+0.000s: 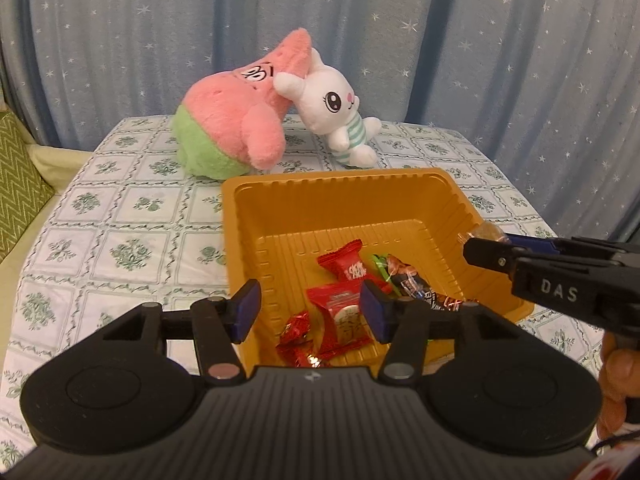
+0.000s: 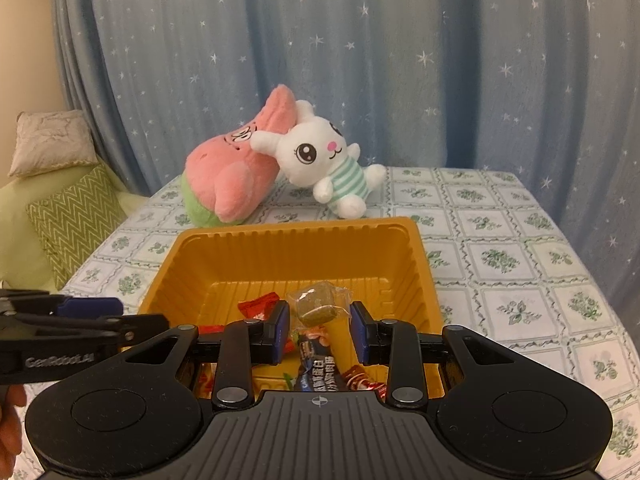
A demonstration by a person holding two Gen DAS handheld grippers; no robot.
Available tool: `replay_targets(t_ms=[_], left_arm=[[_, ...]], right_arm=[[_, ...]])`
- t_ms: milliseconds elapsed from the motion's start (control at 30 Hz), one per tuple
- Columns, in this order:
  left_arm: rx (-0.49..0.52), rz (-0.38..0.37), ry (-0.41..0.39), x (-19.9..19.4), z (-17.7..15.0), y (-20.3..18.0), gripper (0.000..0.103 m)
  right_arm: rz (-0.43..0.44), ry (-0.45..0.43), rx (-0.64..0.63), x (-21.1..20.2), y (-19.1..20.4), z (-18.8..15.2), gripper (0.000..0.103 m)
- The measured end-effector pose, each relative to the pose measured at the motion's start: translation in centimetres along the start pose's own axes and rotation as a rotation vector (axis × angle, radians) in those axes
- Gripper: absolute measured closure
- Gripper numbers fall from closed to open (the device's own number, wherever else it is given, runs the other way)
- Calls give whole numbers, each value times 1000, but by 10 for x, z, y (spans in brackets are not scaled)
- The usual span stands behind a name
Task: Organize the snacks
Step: 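Open both tools to drop the two candies into the tray, then move both open tools back toward the yellow candy and clear packet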
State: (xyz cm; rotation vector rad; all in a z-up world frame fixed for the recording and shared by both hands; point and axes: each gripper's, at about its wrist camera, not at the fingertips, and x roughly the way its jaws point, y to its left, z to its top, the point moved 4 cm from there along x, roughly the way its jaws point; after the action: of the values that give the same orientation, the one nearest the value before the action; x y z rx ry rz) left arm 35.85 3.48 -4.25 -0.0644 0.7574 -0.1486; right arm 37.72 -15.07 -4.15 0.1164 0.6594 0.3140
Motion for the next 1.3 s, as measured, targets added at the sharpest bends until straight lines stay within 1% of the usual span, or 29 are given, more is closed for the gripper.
replay_targets(t_ms=[167, 200, 267, 300, 333, 367, 467, 600, 767, 867, 1033, 1167, 1300], left_arm=[[-12, 3, -3, -6, -4, 7, 52], [-13, 5, -5, -8, -4, 9, 52], [-11, 9, -12, -10, -5, 10, 51], [-10, 10, -16, -12, -6, 11, 50], [-8, 10, -19, -14, -7, 12, 50], [-5, 10, -21, -16, -8, 12, 50], [0, 18, -26, -21, -12, 12, 49], [-7, 19, -32, -29, -22, 9, 46], [-33, 16, -39, -44, -37, 3, 41], [-31, 21, -39, -54, -48, -4, 38], [-56, 21, -36, -72, -71, -13, 24], [-74, 18, -22, -85, -89, -23, 21], [-73, 24, -25, -98, -105, -32, 14]], right_arm=[[13, 3, 25, 6, 5, 2, 70], [26, 0, 30, 7, 7, 3, 70], [80, 3, 33, 10, 11, 4, 69], [102, 3, 35, 11, 12, 4, 57], [110, -5, 41, 10, 13, 5, 37], [113, -19, 48, 8, 12, 5, 33], [109, -27, 58, 2, 9, 4, 32], [79, -41, 62, -13, -2, -1, 32], [36, -44, 94, -41, -23, -17, 32], [26, -41, 99, -63, -34, -35, 32], [-6, -19, 68, -97, -47, -73, 32], [-35, 8, 61, -119, -54, -101, 32], [-39, 26, 74, -137, -56, -124, 32]])
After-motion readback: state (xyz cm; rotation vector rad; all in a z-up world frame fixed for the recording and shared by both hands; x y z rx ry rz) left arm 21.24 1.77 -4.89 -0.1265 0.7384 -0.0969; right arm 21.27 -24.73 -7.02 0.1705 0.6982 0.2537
